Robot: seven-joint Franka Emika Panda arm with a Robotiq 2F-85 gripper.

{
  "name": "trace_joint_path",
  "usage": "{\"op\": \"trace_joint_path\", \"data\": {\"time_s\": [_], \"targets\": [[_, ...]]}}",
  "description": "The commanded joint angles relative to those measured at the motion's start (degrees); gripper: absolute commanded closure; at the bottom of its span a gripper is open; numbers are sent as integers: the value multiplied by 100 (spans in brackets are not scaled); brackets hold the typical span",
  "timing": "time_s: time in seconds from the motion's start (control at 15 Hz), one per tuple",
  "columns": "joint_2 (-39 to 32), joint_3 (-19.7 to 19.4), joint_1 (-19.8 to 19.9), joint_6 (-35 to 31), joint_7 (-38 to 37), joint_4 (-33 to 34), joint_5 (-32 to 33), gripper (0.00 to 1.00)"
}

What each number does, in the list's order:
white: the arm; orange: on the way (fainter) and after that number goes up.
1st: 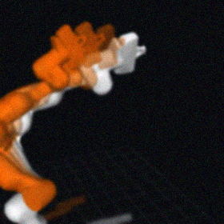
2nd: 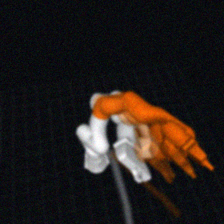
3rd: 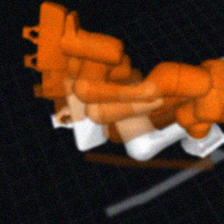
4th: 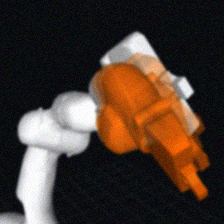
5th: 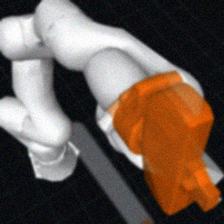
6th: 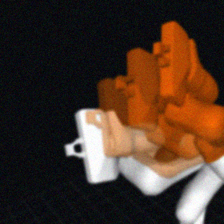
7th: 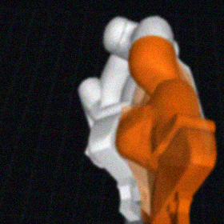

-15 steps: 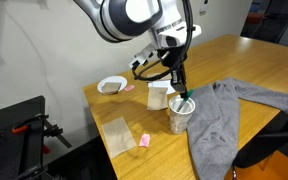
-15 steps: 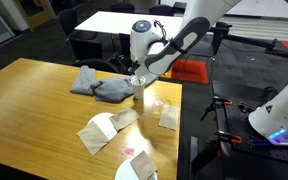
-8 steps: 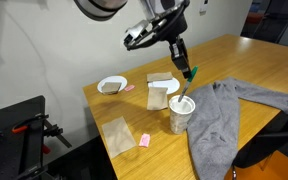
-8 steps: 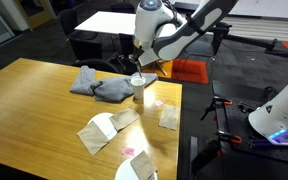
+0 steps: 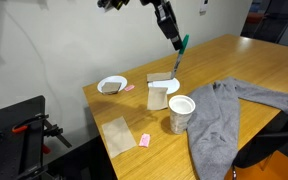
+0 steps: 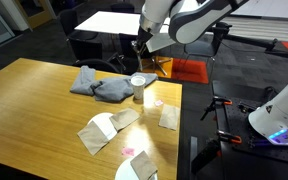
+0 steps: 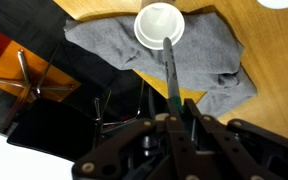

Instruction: Remove the pen from the mug cup and place it on the table

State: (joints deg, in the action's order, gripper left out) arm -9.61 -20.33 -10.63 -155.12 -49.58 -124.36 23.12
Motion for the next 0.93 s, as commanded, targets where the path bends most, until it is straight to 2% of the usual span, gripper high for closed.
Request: {"op": "trace_joint_path", "data": {"time_s": [0.0,0.33,0.67,0.87], "targets": [[659,503,356,344,-129,-467,-103,97],[1145,1050,811,715,-231,-1014,-923,97],[1062,1418,1013,674,119,-1254,-2563,97],[846,1556,1024,729,300,-1225,-3297,97]]}}
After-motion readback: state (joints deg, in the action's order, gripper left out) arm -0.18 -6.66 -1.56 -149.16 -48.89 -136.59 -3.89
